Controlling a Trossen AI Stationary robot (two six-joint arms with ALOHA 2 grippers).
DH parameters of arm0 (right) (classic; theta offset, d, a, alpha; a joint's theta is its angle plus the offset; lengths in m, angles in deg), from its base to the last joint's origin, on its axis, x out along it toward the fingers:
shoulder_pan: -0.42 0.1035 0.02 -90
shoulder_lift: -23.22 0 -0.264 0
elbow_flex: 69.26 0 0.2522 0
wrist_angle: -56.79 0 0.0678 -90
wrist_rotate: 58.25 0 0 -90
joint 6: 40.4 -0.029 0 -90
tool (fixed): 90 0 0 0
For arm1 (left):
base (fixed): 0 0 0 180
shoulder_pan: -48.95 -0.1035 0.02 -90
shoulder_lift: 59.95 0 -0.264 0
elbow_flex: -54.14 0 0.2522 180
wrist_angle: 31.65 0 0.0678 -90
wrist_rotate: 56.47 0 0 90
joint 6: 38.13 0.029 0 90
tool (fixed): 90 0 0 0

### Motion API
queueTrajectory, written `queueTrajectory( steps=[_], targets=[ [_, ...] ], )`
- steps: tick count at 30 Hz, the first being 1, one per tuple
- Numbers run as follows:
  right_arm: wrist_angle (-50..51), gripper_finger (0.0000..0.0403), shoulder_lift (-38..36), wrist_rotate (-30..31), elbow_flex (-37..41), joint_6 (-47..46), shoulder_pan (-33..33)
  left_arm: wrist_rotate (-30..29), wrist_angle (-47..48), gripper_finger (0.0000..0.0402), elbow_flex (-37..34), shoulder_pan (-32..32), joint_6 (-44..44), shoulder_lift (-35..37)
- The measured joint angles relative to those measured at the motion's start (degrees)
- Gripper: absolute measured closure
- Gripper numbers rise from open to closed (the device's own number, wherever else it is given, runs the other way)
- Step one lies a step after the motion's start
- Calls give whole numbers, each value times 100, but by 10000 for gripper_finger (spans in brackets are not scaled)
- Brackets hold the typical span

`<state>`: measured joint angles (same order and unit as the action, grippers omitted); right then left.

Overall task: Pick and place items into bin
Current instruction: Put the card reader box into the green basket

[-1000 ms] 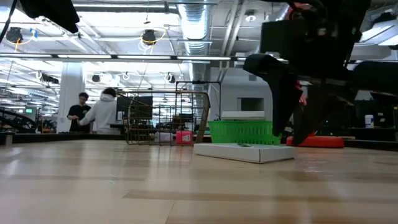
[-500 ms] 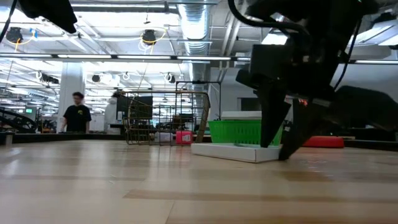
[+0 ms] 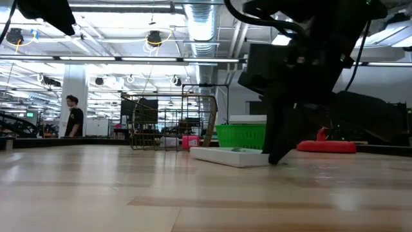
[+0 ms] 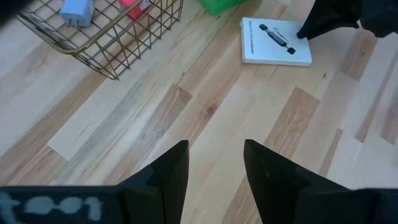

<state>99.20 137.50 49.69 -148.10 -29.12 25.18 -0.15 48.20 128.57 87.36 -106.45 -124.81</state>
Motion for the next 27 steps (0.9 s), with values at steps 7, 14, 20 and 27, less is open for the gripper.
queueTrajectory(
  steps=[7, 14, 20, 27],
  targets=[
    [314, 402, 212, -321, -647, -1054, 52, 84, 4, 258, 0, 0, 36, 0],
    [713, 400, 317, -735, -1695, -1721, 66, 371, 90, 258, 0, 4, 134, 0],
    [1145, 400, 297, -310, -2516, -2320, 131, 541, 160, 258, 0, 7, 210, 0],
    [1946, 401, 282, 246, -3341, -2633, 255, 545, 200, 258, 0, 141, 413, 0]
  ],
)
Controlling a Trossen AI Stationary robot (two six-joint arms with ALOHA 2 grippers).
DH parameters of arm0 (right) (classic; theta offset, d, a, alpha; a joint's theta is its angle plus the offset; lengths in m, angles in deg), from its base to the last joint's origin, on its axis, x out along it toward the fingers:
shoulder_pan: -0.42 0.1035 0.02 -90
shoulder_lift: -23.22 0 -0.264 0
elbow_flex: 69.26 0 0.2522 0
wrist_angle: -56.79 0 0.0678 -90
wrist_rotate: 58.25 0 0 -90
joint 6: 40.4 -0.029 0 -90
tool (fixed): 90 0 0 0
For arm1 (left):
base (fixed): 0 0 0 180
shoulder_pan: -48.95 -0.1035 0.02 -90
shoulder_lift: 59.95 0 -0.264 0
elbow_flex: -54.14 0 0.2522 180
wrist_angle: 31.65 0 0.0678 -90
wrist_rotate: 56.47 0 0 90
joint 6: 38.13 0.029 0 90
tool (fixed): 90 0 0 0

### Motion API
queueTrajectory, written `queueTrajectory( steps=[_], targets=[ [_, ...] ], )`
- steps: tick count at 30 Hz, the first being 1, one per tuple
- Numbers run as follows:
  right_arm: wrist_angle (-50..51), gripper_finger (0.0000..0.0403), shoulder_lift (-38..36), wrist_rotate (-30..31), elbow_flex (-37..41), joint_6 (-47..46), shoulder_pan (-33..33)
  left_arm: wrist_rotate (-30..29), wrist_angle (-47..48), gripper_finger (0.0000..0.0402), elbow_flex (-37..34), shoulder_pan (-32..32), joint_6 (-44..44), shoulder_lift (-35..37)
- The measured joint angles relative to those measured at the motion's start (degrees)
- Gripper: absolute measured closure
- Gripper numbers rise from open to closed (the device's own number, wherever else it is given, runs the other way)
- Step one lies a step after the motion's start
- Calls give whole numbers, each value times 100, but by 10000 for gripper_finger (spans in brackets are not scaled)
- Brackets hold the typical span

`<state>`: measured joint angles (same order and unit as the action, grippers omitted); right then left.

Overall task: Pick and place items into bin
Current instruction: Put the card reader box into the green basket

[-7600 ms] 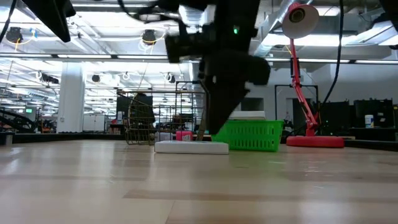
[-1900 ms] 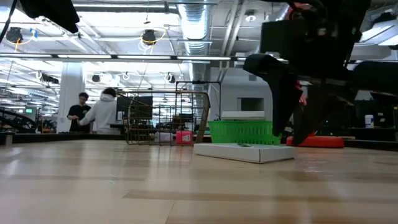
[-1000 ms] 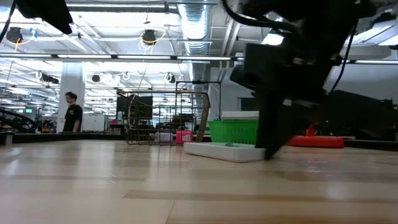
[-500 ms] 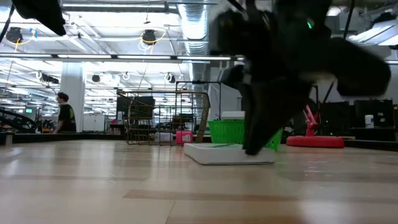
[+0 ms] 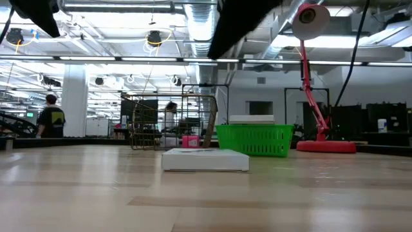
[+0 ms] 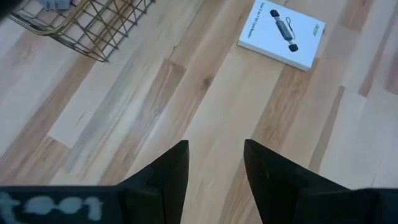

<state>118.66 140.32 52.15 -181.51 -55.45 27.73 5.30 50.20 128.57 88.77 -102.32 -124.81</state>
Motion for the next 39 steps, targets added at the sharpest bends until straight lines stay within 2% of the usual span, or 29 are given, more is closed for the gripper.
queueTrajectory(
  steps=[7, 11, 14, 19, 23, 25, 27, 35, 39],
  targets=[
    [120, 402, 23, 197, -177, 32, 33, -19, 34, 258, 0, 133, 72, 0],
    [-7, 389, 54, -46, -169, 4, 0, -53, 40, 258, 0, 155, 76, 0],
    [-266, 357, 46, -218, -108, 4, -26, -55, 54, 258, 0, 152, 131, 0],
    [-407, 281, 55, -233, -23, 4, -114, -55, 54, 258, 0, 152, 206, 0],
    [-485, 225, 393, -272, 13, 103, -181, -57, 56, 258, 0, 152, 208, 0],
    [-779, 204, 626, -366, -22, 138, -183, -55, 52, 258, 0, 152, 210, -2],
    [-565, 191, 796, -288, 0, 128, -159, -53, 58, 258, 0, 152, 208, 0],
    [-464, 195, 1450, 35, -44, -142, -199, 56, 54, 258, 0, 155, 206, 0],
    [-342, 209, 1777, -99, -97, -121, -187, 59, 49, 258, 0, 155, 201, -2]
  ],
)
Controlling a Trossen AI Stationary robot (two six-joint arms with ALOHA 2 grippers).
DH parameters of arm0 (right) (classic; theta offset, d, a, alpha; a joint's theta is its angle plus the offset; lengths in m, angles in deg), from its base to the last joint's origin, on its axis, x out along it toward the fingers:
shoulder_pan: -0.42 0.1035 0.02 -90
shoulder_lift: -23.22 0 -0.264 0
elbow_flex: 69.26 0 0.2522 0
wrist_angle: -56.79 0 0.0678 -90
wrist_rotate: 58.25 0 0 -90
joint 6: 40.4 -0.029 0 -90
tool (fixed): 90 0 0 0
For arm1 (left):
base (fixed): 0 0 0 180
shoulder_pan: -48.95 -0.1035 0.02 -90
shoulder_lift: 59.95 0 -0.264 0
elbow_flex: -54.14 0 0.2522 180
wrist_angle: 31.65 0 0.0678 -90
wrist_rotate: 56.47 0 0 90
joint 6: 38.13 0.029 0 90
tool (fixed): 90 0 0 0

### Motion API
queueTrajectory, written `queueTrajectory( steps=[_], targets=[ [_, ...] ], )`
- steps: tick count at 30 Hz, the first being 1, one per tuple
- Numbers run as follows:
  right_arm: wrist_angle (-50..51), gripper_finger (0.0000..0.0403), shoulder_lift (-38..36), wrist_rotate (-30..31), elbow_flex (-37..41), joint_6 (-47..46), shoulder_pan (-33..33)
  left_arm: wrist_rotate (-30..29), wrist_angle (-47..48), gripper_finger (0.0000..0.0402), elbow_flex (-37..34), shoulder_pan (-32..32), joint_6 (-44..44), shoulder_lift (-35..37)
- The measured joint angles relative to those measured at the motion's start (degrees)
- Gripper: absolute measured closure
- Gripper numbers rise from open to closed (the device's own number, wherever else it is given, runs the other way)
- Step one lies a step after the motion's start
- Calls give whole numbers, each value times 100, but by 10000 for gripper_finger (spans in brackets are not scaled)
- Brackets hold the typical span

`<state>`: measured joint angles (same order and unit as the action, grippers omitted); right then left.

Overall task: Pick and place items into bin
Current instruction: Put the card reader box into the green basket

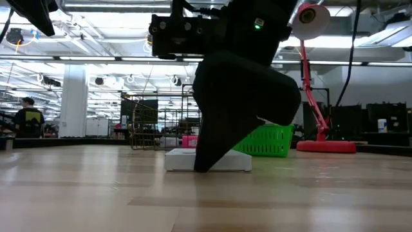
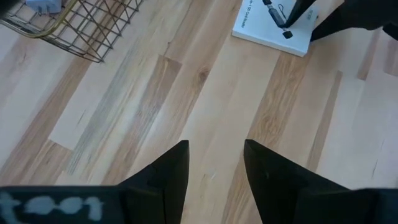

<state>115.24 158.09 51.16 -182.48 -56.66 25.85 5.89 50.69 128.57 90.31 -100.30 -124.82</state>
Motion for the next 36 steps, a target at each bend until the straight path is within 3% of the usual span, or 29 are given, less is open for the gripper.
queueTrajectory(
  steps=[5, 9, 11, 15, 19, 26, 31, 36],
  targets=[
    [-41, 250, 0, -388, 0, -242, 121, 33, -13, 258, 0, 0, -32, -1],
    [-327, 342, 0, -634, 3, -600, 233, 37, -13, 258, 0, 0, -50, -1],
    [-688, 384, 7, -1055, 9, -888, 272, 36, -13, 258, 0, 0, -50, -1],
    [-1302, 400, 47, -1940, 9, -1727, 331, 36, -13, 258, 0, 0, -50, -3],
    [-1424, 403, 70, -2073, 7, -2227, 390, 36, -11, 258, 0, 0, -52, -3],
    [-961, 402, 272, -1313, -411, -2434, 477, 35, -13, 258, 0, 0, -48, -1],
    [-746, 402, 320, -273, -503, -2448, 477, 33, -9, 258, 0, 0, 4, -1],
    [431, 402, -128, 717, -390, -2505, 286, 13, -9, 258, 0, 1, 32, -1]
  ],
)
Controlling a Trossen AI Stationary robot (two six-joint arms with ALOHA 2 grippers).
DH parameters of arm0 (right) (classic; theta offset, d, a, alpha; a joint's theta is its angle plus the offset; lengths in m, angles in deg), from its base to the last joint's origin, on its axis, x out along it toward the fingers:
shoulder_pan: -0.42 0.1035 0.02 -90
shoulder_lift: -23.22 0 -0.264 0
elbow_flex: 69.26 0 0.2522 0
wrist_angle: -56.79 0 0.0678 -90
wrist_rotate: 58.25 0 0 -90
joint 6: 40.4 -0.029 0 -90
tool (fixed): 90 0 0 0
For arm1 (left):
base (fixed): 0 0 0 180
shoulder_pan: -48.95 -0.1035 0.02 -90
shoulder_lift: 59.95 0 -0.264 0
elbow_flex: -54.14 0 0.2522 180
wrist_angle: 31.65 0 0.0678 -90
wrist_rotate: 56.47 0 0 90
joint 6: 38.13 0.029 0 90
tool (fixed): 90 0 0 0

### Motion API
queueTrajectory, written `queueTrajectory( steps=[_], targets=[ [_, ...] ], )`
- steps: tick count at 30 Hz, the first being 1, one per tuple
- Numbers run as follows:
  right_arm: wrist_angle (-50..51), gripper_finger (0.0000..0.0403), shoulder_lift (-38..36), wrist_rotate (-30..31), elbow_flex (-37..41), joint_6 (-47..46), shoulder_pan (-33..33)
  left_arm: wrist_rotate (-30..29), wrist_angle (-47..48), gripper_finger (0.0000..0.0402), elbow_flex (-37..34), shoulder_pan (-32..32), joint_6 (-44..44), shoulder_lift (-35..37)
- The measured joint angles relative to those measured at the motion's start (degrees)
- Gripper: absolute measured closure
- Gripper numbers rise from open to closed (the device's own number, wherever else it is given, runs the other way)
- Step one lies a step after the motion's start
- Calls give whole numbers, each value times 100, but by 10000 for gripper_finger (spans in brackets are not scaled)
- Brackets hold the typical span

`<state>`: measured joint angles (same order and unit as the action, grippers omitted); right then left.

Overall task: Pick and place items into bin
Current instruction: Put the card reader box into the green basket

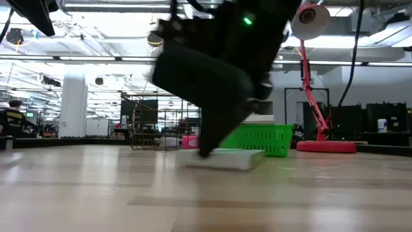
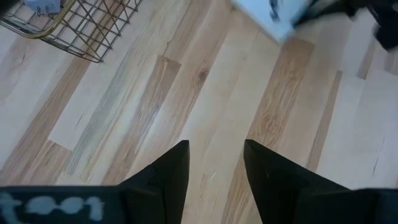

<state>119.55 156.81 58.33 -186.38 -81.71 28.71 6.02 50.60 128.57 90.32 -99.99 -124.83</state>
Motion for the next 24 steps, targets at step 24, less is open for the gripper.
queueTrajectory(
  steps=[24],
  targets=[
    [2388, 402, -545, 861, -1149, -174, 114, -44, 0, 258, 0, 1, 34, 0]
  ],
)
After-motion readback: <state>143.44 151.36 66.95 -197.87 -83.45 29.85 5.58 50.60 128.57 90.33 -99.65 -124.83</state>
